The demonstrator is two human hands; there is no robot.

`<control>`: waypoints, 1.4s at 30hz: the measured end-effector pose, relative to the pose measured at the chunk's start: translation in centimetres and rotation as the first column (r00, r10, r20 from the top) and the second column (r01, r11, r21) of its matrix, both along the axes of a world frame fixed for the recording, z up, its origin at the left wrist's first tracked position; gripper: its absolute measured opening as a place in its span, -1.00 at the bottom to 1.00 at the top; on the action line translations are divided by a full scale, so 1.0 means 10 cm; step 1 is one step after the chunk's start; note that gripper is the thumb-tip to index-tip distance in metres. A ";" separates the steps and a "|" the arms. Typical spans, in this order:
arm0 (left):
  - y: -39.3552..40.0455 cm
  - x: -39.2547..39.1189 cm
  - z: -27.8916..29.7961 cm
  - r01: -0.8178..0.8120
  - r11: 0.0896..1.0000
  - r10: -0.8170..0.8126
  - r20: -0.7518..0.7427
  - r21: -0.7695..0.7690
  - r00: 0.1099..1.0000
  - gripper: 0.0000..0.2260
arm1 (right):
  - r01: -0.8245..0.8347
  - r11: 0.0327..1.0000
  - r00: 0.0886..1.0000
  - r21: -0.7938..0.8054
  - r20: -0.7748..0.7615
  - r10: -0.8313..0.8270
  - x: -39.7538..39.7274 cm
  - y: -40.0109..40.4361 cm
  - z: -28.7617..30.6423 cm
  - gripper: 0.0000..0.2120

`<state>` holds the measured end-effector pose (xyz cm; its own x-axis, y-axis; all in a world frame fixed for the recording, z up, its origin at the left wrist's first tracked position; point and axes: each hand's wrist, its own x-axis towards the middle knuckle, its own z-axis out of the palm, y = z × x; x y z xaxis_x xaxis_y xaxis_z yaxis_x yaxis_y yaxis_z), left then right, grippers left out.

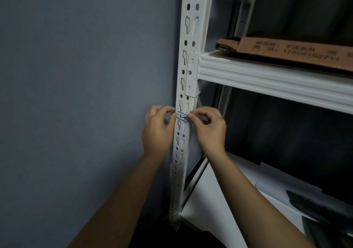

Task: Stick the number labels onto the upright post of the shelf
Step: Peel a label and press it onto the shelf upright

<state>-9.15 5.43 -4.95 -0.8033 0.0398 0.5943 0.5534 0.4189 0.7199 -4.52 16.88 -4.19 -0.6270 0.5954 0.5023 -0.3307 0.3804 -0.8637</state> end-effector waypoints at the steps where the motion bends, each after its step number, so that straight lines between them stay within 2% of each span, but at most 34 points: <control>1: 0.03 -0.02 0.00 -0.007 1.000 0.007 -0.018 0.002 1.000 -0.86 | -0.003 1.000 1.000 0.018 0.001 0.003 -0.04 0.01 -0.01 -0.86; 6: 0.13 -0.14 -0.09 0.021 1.000 -0.018 -0.119 0.016 0.993 -0.91 | -0.159 0.982 0.986 -0.101 -0.064 0.153 -0.10 0.01 -0.04 -0.81; 15: 0.14 -0.21 -0.24 0.010 1.000 -0.004 -0.251 0.023 0.968 -0.89 | -0.157 0.977 0.984 -0.143 -0.109 0.142 -0.16 0.01 -0.11 -0.75; 20: 0.10 -0.25 -0.23 0.092 0.996 -0.089 -0.228 0.007 0.970 -0.83 | -0.138 0.981 0.986 -0.138 -0.116 0.122 -0.12 -0.05 -0.07 -0.74; 27: 0.07 -0.24 -0.19 0.147 0.989 -0.150 -0.127 -0.031 0.981 -0.91 | -0.142 0.981 0.983 -0.132 -0.132 0.124 -0.11 -0.09 -0.06 -0.81; 29: 0.07 -0.24 -0.19 0.127 0.992 -0.126 -0.122 0.008 0.985 -0.92 | -0.151 0.978 0.983 -0.145 -0.126 0.133 -0.10 -0.08 -0.05 -0.82; 32: 0.08 -0.23 -0.18 0.084 0.992 -0.070 -0.152 0.089 0.986 -0.93 | -0.159 0.976 0.982 -0.148 -0.126 0.141 -0.12 -0.06 -0.05 -0.76; 39: 0.10 -0.25 -0.25 0.045 0.999 -0.047 -0.227 -0.016 0.973 -0.89 | -0.149 0.976 0.982 -0.156 -0.137 0.128 -0.14 -0.08 -0.09 -0.72; 42: 0.11 -0.22 -0.25 0.046 0.999 -0.048 -0.234 -0.015 0.971 -0.90 | -0.144 0.977 0.983 -0.159 -0.136 0.123 -0.14 -0.09 -0.11 -0.71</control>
<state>-11.39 6.58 -7.46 -0.6385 0.0808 0.7653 0.7256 0.3947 0.5637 -5.96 16.01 -5.31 -0.6451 0.5927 0.4822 -0.4781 0.1792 -0.8598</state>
